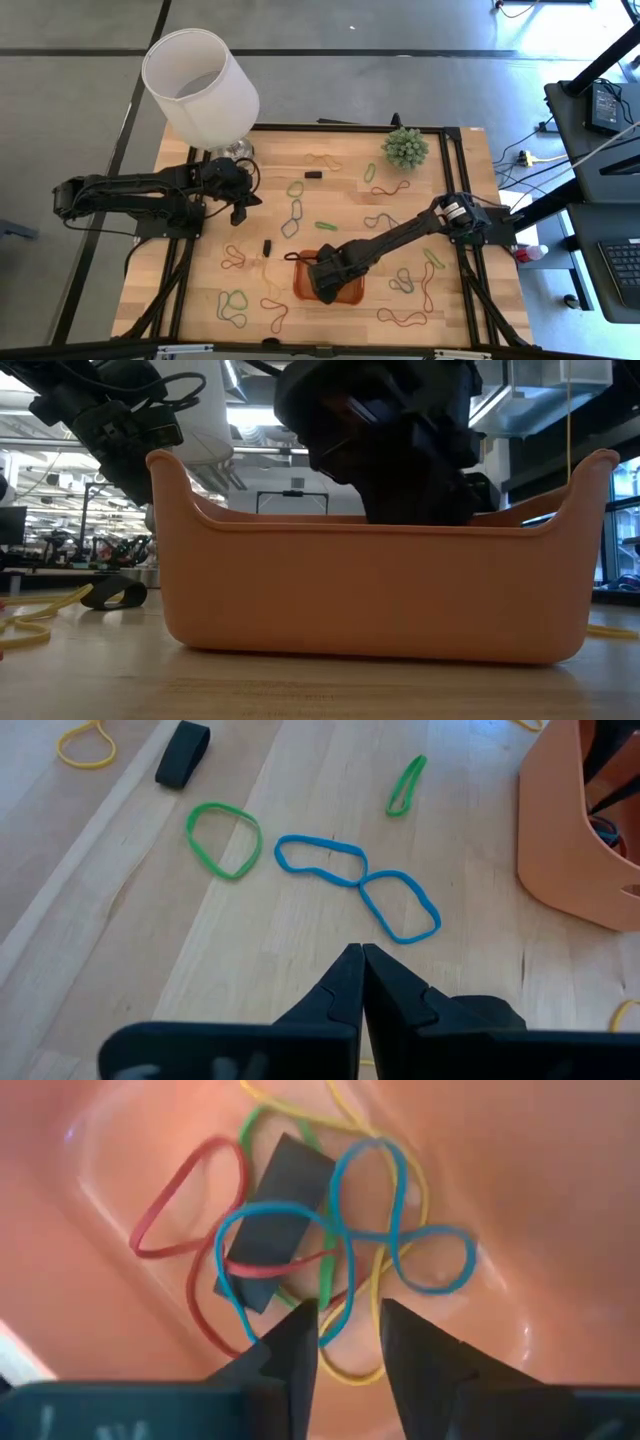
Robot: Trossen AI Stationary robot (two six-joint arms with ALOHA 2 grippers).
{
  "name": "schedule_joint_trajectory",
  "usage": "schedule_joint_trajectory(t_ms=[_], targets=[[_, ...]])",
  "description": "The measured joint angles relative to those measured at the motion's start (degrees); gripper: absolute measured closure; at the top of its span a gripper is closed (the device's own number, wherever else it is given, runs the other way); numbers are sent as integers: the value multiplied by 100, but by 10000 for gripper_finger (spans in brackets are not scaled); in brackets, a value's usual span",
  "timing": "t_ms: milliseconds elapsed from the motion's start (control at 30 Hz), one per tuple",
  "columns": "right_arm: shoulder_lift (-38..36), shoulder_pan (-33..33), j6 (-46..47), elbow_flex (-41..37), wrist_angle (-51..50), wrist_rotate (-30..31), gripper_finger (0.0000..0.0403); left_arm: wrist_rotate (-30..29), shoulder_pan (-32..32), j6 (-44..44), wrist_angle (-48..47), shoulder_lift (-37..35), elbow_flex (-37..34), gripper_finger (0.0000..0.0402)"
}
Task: Pick and place rubber bands into bin
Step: Put the yellow rubber band into the orange bin
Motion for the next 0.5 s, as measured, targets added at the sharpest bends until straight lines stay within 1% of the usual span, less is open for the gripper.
schedule_joint_trajectory(t_ms=[100,200,333,500], targets=[[-5,-15,8,25,-104,-165,279,-1,0,0,1,0,0,397],[-24,-15,-1,242,-408,-169,277,-2,0,0,2,0,0,400],[-38,-15,-156,710,-1171,-24,277,-2,0,-1,4,1,0,398],[-42,-22,-570,981,-1856,12,283,10,1,-2,16,0,0,395]])
